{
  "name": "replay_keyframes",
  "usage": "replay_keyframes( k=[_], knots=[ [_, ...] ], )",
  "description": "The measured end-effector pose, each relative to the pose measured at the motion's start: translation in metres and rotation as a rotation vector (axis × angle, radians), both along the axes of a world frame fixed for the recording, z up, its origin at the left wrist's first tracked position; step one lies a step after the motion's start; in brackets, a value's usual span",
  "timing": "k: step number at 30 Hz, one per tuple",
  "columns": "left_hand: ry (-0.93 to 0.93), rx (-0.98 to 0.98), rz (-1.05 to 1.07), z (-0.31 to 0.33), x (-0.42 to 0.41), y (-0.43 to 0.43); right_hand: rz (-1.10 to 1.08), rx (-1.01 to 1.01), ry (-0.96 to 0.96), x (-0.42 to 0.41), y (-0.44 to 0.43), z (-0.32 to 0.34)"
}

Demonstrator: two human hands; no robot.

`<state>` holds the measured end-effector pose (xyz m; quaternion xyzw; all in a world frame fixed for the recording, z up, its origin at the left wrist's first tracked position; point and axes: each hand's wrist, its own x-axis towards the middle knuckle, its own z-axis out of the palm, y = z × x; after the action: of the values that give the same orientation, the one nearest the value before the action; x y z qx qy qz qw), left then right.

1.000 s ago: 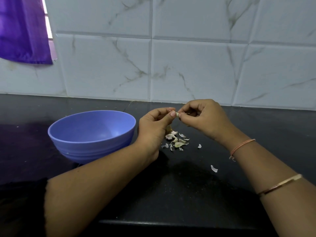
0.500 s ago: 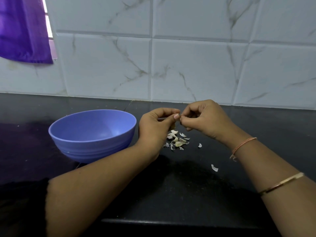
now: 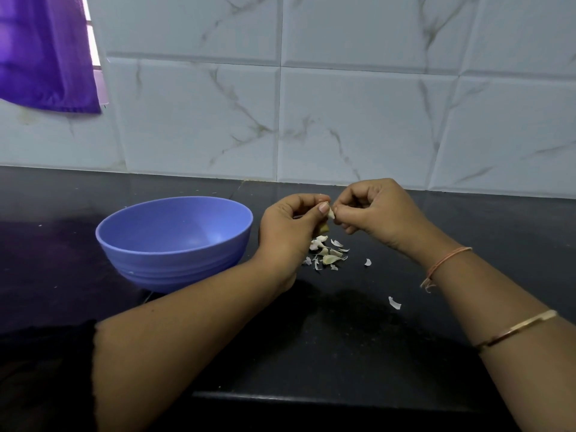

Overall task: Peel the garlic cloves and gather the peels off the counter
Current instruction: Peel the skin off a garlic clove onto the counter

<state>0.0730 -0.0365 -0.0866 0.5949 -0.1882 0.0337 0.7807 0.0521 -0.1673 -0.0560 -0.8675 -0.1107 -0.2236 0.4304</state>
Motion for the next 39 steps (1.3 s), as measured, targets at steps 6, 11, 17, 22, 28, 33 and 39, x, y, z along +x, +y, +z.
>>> replay_keyframes(
  k=[6,11,17,22,28,33,39],
  knots=[
    [0.064,-0.085,-0.052,-0.0004,0.0013,0.0008,0.047,0.198,0.034,0.0009,0.0032,-0.001],
    [0.105,-0.137,-0.052,0.001,0.0034,0.0012,0.105,0.323,0.134,0.0026,0.003,-0.0021],
    [0.129,-0.147,-0.038,0.0027,0.0043,0.0009,0.135,0.318,0.108,0.0014,0.0031,-0.0041],
    [0.129,-0.128,-0.038,0.0027,0.0026,0.0012,0.127,0.317,0.054,0.0015,0.0057,-0.0038],
    [0.144,-0.135,-0.101,0.0021,0.0023,0.0014,0.087,0.238,-0.05,0.0007,0.0075,-0.0018],
    [0.218,-0.293,-0.147,0.0022,0.0057,0.0022,0.115,0.31,-0.05,0.0004,0.0071,-0.0002],
    [0.241,-0.344,-0.175,0.0033,0.0068,0.0023,0.071,0.203,-0.024,0.0024,0.0055,-0.0023]
  ],
)
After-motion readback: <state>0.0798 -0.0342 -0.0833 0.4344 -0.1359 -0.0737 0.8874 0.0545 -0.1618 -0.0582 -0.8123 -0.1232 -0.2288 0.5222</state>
